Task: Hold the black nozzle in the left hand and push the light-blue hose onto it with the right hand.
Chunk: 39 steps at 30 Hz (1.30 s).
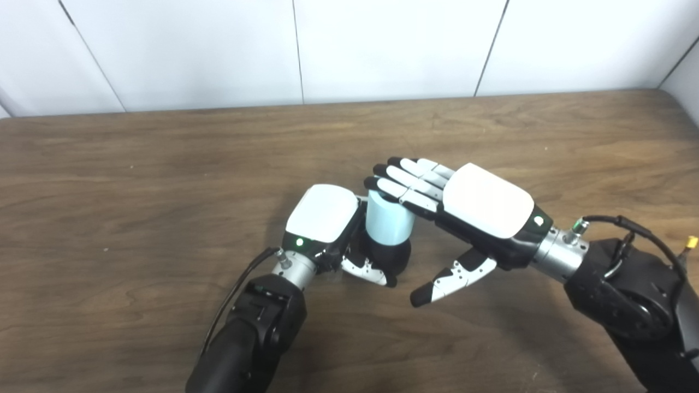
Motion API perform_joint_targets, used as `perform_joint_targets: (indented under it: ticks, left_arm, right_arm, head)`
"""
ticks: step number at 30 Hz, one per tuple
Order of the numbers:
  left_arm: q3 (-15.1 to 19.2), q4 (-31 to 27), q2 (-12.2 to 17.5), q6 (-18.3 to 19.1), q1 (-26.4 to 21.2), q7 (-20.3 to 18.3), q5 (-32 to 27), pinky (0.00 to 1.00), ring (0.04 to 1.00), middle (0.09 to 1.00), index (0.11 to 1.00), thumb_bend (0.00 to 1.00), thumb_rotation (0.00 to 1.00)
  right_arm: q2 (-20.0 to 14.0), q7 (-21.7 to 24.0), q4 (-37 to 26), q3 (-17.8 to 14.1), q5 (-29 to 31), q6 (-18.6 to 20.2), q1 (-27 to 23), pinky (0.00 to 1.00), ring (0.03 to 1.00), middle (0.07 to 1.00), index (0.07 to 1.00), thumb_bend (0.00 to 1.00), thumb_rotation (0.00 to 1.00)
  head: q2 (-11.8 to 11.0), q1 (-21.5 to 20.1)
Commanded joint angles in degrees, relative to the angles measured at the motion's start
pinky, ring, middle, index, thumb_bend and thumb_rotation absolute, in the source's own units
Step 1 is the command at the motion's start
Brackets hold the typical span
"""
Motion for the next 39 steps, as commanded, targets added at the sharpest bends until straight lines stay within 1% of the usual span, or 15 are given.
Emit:
perform_joint_targets:
  ticks: [1, 8, 14, 15, 17, 20, 22, 26, 28, 31, 34, 37, 39]
  left_arm:
    - [0.37, -2.31, -0.48, 0.12, -1.73, 0.74, 0.21, 0.47, 0.577, 0.52, 0.473, 0.52, 0.0]
    - [0.34, -2.41, -0.47, 0.24, -1.76, 0.43, 0.33, 0.47, 0.578, 0.518, 0.475, 0.52, 0.0]
    - [0.35, -2.52, -0.29, 0.07, -1.78, 0.33, 0.39, 0.47, 0.582, 0.52, 0.473, 0.52, 0.0]
    - [0.37, -2.43, -0.28, 0.06, -1.78, 0.46, 0.48, 0.47, 0.581, 0.521, 0.473, 0.52, 0.0]
    - [0.37, -2.21, -0.26, -0.01, -1.76, 0.9, 0.64, 0.47, 0.578, 0.521, 0.472, 0.52, 0.0]
    - [0.6, -1.79, -0.16, -0.67, -1.54, 2.23, -0.06, 0.46, 0.564, 0.515, 0.475, 0.52, 0.0]
    - [0.76, -1.58, -0.21, -0.97, -1.37, 2.96, -0.55, 0.45, 0.558, 0.511, 0.476, 0.52, 0.0]
    - [0.92, -1.54, -0.31, -0.87, -1.18, 3.57, -0.78, 0.46, 0.552, 0.5, 0.48, 0.52, 0.0]
    - [0.9, -1.36, -0.22, -0.9, -1.22, 3.88, -0.54, 0.45, 0.549, 0.496, 0.481, 0.52, 0.0]
    - [0.86, -1.34, -0.1, -0.87, -1.25, 3.63, -0.49, 0.44, 0.543, 0.493, 0.482, 0.52, 0.0]
    - [0.86, -1.56, 0.07, -0.86, -1.25, 3.09, -0.66, 0.44, 0.546, 0.501, 0.48, 0.52, 0.0]
    - [1.05, -1.76, -0.13, -0.21, -1.13, 2.62, -0.52, 0.44, 0.55, 0.493, 0.483, 0.52, 0.0]
    - [1.22, -1.78, -0.17, -0.16, -1.15, 2.61, -0.82, 0.44, 0.553, 0.491, 0.484, 0.52, 0.0]
  right_arm:
    - [-2.61, 5.09, 3.96, 1.81, -2.52, 0.61, 2.68, 0.97, 0.993, 0.97, 0.953, 0.73, 1.0]
    - [-2.77, 5.44, 3.32, 1.78, -1.99, 1.08, 2.29, 0.97, 0.99, 0.969, 0.949, 0.73, 1.0]
    - [-2.4, 4.97, 1.78, 1.11, -0.41, 1.29, 1.34, 0.94, 0.976, 0.964, 0.942, 0.72, 1.0]
    - [-2.07, 4.8, 1.04, 0.66, 0.38, 1.81, 0.85, 0.94, 0.977, 0.967, 0.939, 0.71, 1.0]
    - [-1.11, 3.74, -0.12, -0.53, 2.48, 2.87, -0.14, 0.95, 0.981, 0.967, 0.934, 0.7, 1.0]
    - [1.84, 1.44, -2.41, -3.53, 7.58, 6.68, -2.54, 0.9, 0.96, 0.949, 0.937, 0.66, 1.0]
    - [3.14, 1.09, -3.42, -5.09, 10.38, 8.73, -4.1, 0.89, 0.953, 0.948, 0.94, 0.63, 1.0]
    - [3.9, 1.79, -4.45, -7.2, 12.62, 11.58, -7.0, 0.88, 0.946, 0.949, 0.948, 0.6, 1.0]
    - [4.41, 1.31, -4.62, -8.22, 14.08, 12.87, -8.05, 0.85, 0.939, 0.948, 0.946, 0.58, 1.0]
    - [5.72, -0.31, -4.37, -10.0, 16.74, 14.23, -8.58, 0.81, 0.933, 0.948, 0.932, 0.58, 1.0]
    - [7.06, -1.98, -3.75, -11.57, 19.41, 14.47, -8.52, 0.81, 0.936, 0.956, 0.929, 0.56, 1.0]
    - [8.41, -3.35, -3.42, -12.31, 19.22, 15.27, -7.72, 0.81, 0.916, 0.95, 0.928, 0.56, 1.0]
    - [8.86, -3.56, -3.2, -12.2, 19.27, 15.71, -7.11, 0.81, 0.918, 0.943, 0.923, 0.55, 1.0]
  head:
    - [0.02, -0.08]
    - [0.17, -0.14]
    - [0.22, -0.24]
    - [0.14, -0.29]
    - [-0.03, -0.22]
    - [-0.16, -0.28]
    - [-0.17, -0.3]
    - [0.01, -0.05]
    - [-0.06, -0.21]
    - [-0.07, -0.13]
    - [-0.08, 0.16]
    - [-0.06, 0.0]
    - [-0.06, 0.0]
